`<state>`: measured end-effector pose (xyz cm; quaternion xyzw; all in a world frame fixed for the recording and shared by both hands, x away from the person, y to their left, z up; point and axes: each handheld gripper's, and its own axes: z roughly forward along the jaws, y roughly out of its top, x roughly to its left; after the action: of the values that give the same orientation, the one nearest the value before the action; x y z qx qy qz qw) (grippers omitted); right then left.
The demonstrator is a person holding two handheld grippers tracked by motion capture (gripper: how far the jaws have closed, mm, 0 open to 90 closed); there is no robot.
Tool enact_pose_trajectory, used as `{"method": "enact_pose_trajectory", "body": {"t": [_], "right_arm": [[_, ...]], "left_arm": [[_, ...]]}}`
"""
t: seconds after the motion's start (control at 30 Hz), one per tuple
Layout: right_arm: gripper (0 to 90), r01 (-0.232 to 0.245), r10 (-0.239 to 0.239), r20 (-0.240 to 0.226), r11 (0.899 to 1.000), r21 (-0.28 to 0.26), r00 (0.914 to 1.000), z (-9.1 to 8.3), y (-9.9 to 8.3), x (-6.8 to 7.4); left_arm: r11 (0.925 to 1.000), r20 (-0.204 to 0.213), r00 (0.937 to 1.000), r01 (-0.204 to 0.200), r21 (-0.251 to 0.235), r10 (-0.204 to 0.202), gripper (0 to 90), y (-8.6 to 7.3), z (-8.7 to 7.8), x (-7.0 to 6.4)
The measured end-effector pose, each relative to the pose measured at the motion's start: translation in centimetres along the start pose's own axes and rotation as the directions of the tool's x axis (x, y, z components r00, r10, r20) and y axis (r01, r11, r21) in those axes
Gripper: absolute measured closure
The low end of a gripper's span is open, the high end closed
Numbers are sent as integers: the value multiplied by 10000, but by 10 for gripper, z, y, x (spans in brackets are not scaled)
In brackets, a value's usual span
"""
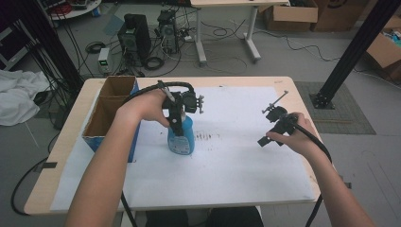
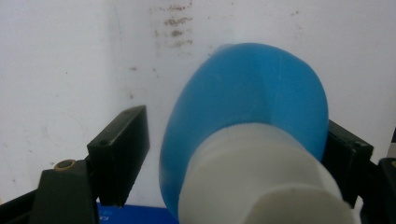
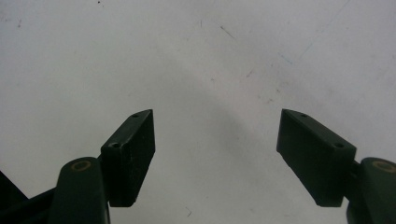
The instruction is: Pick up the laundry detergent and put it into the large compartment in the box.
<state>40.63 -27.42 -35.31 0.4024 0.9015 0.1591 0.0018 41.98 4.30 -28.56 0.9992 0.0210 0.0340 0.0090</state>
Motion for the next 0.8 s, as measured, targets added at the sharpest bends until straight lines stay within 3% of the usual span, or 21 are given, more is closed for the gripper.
{"method": "enact_pose_trajectory", "body": {"t": [0.8], "right_arm": [[281,-16,16,37,10000,-3,10000,0,-1,1]], "left_arm": [[9999,125,9998,-141,21,141,309,0,0,-1]]}}
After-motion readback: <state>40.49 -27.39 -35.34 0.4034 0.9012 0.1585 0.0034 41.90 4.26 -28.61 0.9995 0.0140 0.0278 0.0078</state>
